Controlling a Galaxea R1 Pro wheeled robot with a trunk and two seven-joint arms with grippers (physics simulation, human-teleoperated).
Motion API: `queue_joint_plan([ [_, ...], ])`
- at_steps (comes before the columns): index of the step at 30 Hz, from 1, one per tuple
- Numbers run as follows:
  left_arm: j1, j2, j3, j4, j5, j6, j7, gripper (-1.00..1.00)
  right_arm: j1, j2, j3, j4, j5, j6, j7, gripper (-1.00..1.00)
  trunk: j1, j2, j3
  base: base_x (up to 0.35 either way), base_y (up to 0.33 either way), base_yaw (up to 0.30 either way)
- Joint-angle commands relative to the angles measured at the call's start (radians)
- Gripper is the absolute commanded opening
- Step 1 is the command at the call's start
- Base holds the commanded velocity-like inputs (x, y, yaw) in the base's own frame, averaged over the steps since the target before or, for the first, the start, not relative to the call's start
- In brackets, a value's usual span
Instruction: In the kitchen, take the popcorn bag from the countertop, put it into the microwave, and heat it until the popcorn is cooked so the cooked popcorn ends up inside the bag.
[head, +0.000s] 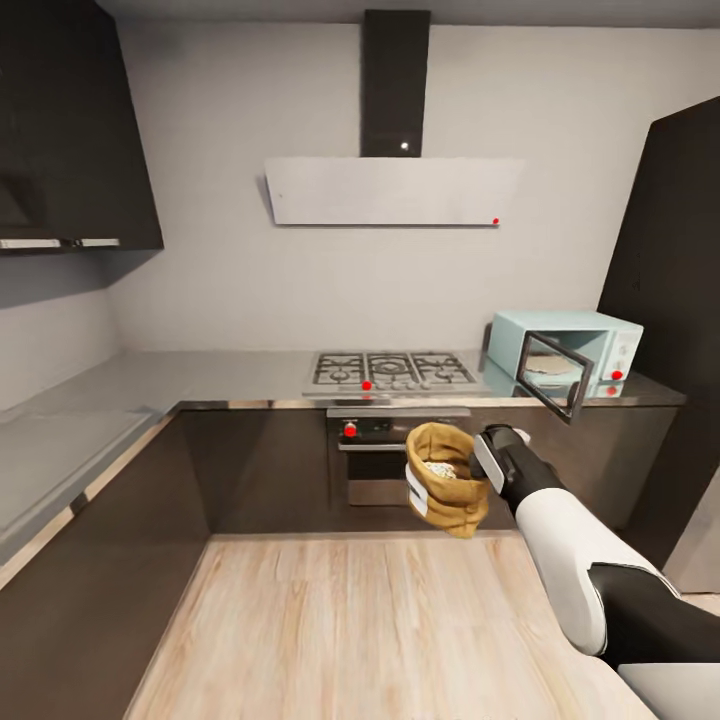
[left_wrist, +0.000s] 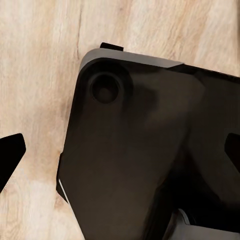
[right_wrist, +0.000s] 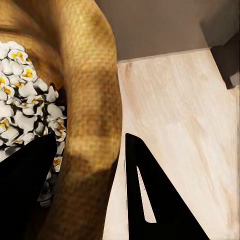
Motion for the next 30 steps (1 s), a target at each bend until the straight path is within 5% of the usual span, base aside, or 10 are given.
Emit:
queue_joint_plan([
  [1,0.0,0.0,0.001,-0.001,0.005,-0.003,0.002,1.0,-0.001,0.001,-0.006,-0.001,0.001,0.003,-0.003,-1.0,0.0,-0.001,-0.001,0.0,0.0,-0.287],
  [30,0.0,0.001,0.002,-0.001,0.005,-0.003,0.002,1.0,-0.001,-0.005,-0.007,-0.002,0.001,0.01,-0.003,-1.0,0.0,-0.001,0.002,0.0,0.0,-0.287],
])
